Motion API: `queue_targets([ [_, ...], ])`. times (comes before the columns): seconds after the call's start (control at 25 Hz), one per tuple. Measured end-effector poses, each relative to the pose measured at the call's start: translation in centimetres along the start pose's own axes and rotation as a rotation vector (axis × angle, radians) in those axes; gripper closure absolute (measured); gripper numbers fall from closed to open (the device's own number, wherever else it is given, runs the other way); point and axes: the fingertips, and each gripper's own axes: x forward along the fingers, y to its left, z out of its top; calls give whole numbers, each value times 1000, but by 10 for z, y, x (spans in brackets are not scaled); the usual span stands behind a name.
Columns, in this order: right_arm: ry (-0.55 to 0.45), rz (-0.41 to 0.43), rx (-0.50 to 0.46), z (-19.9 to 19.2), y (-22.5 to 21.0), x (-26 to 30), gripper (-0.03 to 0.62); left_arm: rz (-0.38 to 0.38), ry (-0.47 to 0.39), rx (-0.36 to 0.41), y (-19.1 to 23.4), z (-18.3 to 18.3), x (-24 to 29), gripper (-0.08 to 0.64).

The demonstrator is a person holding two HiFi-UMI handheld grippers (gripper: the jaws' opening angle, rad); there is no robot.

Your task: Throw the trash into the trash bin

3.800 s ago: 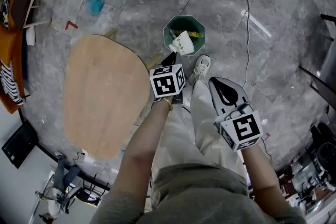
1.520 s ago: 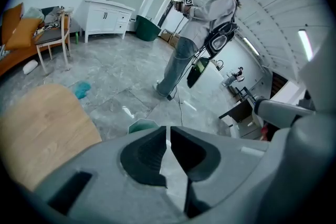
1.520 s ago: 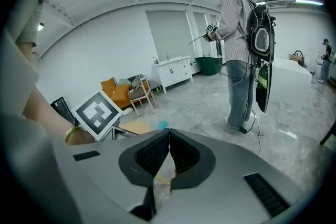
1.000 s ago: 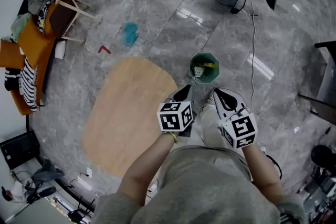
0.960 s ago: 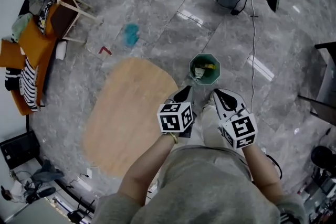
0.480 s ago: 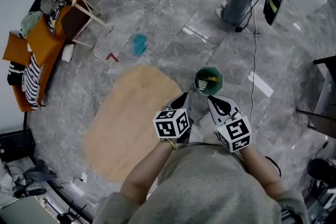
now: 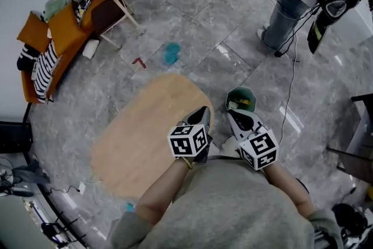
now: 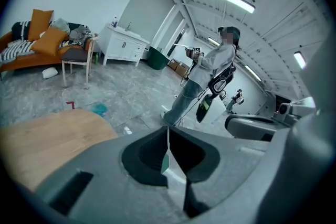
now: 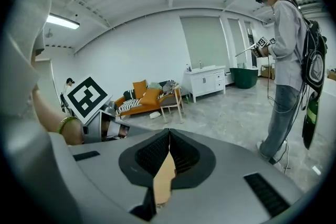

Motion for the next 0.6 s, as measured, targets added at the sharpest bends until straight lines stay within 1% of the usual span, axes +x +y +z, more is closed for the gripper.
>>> queue_targets([
  [0.32,-14,126,-87,16,46,24,583,88,-107,-54,37,9,-45,540],
  [0.6,-25,216,-126,28,85,37,583,163,-200,-100,67,14,-90,541],
])
